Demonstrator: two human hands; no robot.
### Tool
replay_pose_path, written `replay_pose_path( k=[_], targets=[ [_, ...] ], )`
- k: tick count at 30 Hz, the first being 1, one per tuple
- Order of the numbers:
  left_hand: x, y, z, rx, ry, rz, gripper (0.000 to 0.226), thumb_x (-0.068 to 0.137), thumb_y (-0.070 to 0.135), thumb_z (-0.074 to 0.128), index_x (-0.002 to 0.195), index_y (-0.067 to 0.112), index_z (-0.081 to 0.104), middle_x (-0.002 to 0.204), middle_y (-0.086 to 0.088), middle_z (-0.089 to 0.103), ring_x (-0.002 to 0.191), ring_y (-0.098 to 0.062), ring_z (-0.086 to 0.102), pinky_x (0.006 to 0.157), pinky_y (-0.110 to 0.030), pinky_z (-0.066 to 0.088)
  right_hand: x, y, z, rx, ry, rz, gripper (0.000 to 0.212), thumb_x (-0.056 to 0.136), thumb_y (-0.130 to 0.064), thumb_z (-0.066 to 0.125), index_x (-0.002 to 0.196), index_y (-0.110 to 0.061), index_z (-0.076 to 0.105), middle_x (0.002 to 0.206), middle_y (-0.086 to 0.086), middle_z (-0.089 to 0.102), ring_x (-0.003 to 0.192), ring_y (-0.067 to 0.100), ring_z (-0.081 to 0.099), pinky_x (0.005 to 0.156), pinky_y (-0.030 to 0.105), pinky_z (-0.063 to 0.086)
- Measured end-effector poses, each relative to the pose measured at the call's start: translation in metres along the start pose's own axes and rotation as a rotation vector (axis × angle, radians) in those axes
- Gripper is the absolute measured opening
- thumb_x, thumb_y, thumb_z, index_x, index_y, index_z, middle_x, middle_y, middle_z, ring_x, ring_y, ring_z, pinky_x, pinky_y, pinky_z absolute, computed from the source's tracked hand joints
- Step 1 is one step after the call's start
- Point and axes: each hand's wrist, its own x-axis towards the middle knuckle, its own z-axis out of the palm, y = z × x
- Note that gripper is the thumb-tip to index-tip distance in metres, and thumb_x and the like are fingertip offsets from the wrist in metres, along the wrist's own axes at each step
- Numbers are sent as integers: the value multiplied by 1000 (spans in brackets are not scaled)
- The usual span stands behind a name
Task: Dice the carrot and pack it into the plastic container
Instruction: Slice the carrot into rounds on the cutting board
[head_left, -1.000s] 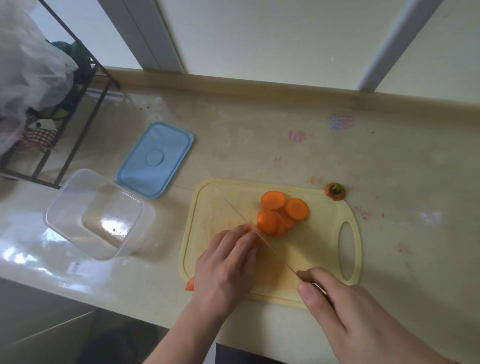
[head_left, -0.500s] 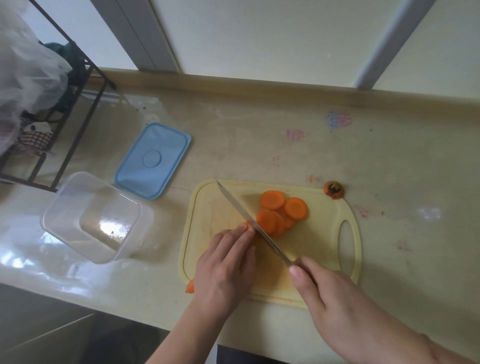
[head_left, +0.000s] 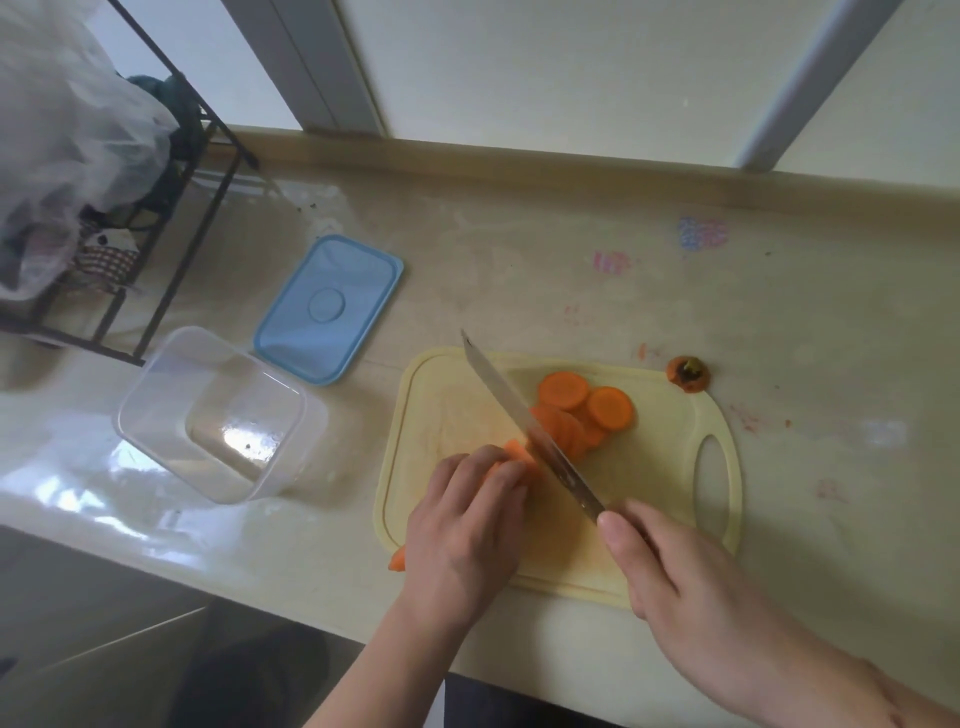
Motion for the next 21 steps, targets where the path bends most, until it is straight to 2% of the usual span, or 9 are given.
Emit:
replay_pose_path(
  k=[4,8,13,18,21],
  targets=[
    [1,1,0,-6,-10,6,11,88,4,76,99,5,76,107,-7,70,89,-29,64,79,-35,54,-14,-9,-6,-63,-36,12,38,77,-68,19,92,-45,44,69,-19,61,61,8,57,60,25,43],
    [2,0,0,-12,-10,-2,14,88,4,75,102,5,77,108,-7,70,90,-30,64,77,-37,54,-21,-10,-7,-79,-38,13,52,75,-70,16,94,-37,52,70,-20,59,65,6,57,58,19,40],
    [3,2,-1,-26,-5,4,17,87,1,74,103,6,76,108,-6,70,90,-30,63,79,-34,53,-24,-5,-6,-132,-40,-26,76,64,-90,0,95,-39,47,78,-21,59,72,5,57,62,19,42],
    [4,1,0,-48,-9,-13,16,87,3,75,103,5,76,109,-6,70,91,-29,63,83,-30,51,-24,-5,-5,-159,-32,-25,63,72,-80,4,95,-38,44,81,-24,57,72,5,56,61,20,41],
    [3,0,1,-56,-6,-3,17,87,3,76,104,3,76,111,-8,71,92,-31,64,83,-33,53,-20,-7,-4,-165,-71,-13,50,79,-70,9,90,-34,43,76,-24,57,67,7,54,58,21,37]
  ],
)
